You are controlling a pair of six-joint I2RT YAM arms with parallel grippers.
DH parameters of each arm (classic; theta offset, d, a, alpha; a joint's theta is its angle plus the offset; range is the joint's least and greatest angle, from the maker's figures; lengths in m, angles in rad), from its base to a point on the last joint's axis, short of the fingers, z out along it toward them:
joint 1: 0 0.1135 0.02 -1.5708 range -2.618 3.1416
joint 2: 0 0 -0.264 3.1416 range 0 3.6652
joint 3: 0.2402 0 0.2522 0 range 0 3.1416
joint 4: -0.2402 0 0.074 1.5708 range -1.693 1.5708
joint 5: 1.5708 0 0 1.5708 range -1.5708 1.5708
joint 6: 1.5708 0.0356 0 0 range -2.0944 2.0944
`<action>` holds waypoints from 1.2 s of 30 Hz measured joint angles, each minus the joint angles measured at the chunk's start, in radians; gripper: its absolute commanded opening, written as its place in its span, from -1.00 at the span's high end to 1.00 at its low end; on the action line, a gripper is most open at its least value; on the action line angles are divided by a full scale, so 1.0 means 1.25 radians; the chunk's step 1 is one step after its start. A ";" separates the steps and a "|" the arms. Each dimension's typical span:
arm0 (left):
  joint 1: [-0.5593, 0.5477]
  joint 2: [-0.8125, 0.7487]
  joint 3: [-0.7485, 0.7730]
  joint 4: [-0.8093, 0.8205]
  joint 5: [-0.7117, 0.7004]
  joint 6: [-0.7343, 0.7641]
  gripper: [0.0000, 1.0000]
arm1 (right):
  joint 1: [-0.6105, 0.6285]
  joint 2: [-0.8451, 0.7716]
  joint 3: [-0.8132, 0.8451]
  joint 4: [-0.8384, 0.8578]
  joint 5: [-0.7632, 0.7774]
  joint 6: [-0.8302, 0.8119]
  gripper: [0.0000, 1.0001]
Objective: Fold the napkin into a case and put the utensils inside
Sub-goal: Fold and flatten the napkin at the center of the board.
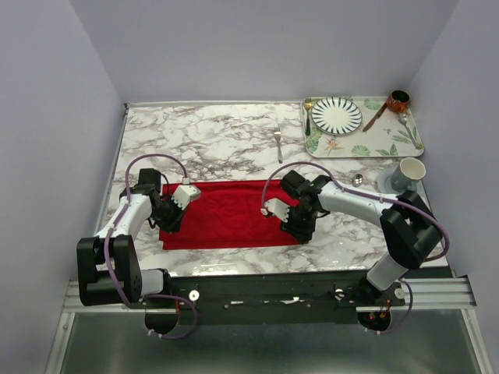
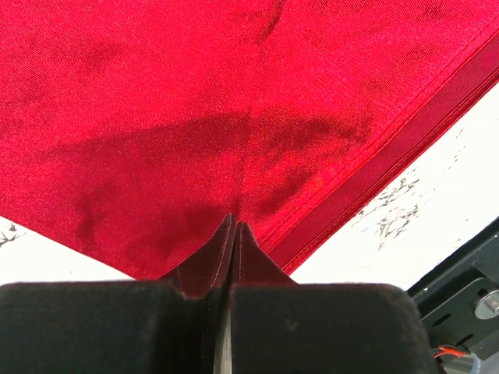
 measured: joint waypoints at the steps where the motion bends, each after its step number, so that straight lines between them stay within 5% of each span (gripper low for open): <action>1: 0.000 0.000 0.000 0.000 0.000 0.000 0.85 | 0.001 0.000 -0.002 0.005 0.006 -0.001 0.14; 9: 0.000 0.000 0.000 0.001 -0.005 -0.002 0.77 | 0.011 0.004 -0.014 0.052 0.056 -0.004 0.26; 17: 0.000 -0.004 0.000 0.000 -0.006 -0.002 0.74 | 0.031 0.007 -0.032 0.080 0.091 -0.002 0.98; 36: 0.000 -0.103 -0.030 -0.047 -0.021 0.086 0.37 | 0.035 -0.044 -0.021 0.075 0.098 0.027 0.99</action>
